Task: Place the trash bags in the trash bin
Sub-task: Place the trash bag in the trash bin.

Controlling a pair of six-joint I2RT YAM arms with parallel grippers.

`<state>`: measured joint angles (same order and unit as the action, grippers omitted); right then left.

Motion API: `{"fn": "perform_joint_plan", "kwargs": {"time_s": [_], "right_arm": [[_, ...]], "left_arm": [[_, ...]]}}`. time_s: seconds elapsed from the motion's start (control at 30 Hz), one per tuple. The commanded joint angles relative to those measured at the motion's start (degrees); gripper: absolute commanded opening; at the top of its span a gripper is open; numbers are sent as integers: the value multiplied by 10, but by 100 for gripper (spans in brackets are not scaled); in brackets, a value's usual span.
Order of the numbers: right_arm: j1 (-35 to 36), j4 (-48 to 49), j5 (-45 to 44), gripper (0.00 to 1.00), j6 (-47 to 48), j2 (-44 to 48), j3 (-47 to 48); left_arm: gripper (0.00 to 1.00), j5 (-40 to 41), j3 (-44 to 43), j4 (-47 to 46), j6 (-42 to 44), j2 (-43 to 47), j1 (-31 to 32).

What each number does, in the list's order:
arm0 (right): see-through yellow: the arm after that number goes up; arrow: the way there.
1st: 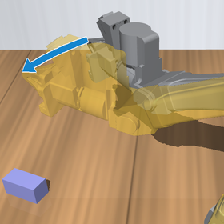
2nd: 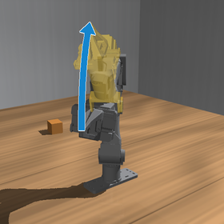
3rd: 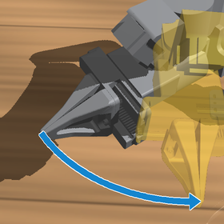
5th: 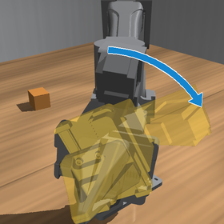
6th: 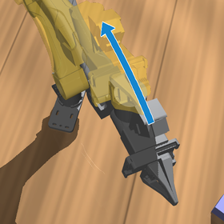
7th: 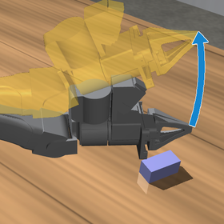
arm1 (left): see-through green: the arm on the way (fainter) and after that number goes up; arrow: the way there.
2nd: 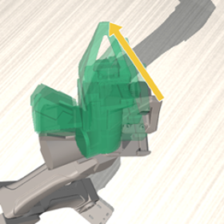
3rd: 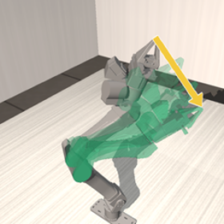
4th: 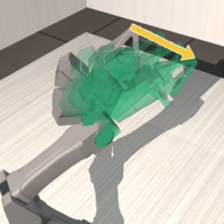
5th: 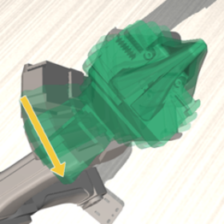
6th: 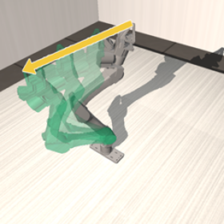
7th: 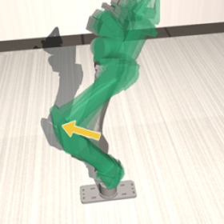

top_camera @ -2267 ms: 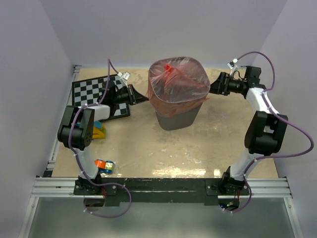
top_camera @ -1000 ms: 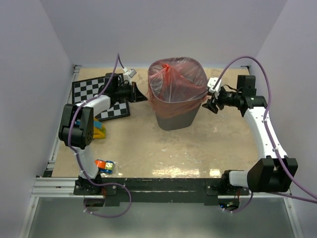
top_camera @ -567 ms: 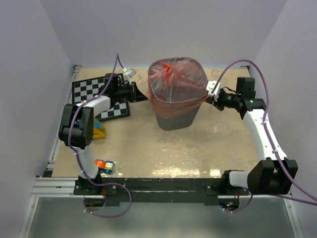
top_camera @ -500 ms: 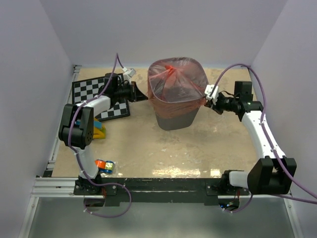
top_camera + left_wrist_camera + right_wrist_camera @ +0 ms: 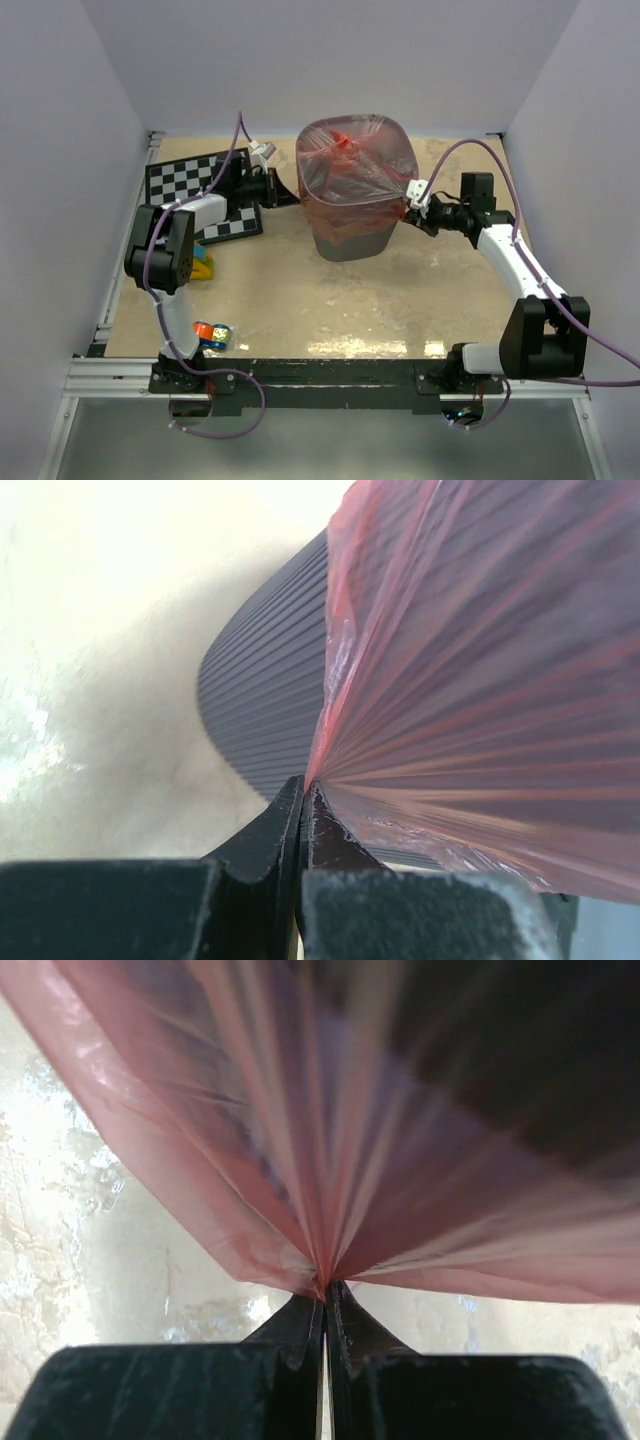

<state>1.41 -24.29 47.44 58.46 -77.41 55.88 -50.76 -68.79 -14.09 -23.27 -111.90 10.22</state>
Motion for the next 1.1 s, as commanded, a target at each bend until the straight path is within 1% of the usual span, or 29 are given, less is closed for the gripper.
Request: {"fn": "perform_joint_plan", "kwargs": {"time_s": [0.0,0.07,0.17,0.23,0.33,0.37,0.47,0.5,0.53,0.57,0.63,0.67,0.7,0.77,0.87,0.93,1.0,1.03,1.07], "right_arm": [[10,-39,-99,0,6,-38,-45],[10,-44,-104,0,5,-38,-53],[10,-56,-104,0,-7,-30,-60],[11,-68,-106,0,-20,-28,-62],[9,-75,-115,0,-41,-26,-74],[9,-65,-125,0,-50,-27,-80],[9,-59,-135,0,-74,-37,-83],[10,-52,-143,0,-82,-41,-86],[10,-37,-147,0,-95,-44,-89],[11,-31,-155,0,-111,-51,-90],[10,-29,-169,0,-134,-68,-97],[9,-45,-175,0,-122,-76,-100],[9,-59,-176,0,-104,-80,-104],[5,-64,-179,0,-103,-85,-99],[6,-69,-174,0,-106,-84,-88],[0,-73,-158,0,-105,-63,-83],[-12,-43,-112,0,-106,12,-96],[-30,-15,-98,0,-129,45,-103],[-30,19,-84,0,-160,76,-106]], "left_arm": [[0,65,-9,75,62,-16,2],[0,52,-4,72,65,-13,0],[0,34,11,6,23,6,-4],[0,20,5,-29,2,11,-5],[0,-5,-2,-98,-64,14,-5],[0,-18,-2,-144,-91,14,-5],[0,-29,2,-236,-176,15,-5],[0,-31,1,-247,-187,14,-5],[0,-28,-3,-235,-177,11,-4],[0,-19,-10,-200,-158,9,-4],[0,27,-26,-109,-97,5,-4],[0,53,-34,-62,-68,4,-4],[0,66,-34,-35,-56,2,-5],[0,57,-21,-33,-52,-1,-8],[0,69,-13,-15,-47,4,-7],[0,69,-8,-16,-47,7,-8],[0,52,13,-84,-61,25,-9],[0,38,23,-115,-73,34,-9],[0,25,30,-148,-88,38,-9]]}}
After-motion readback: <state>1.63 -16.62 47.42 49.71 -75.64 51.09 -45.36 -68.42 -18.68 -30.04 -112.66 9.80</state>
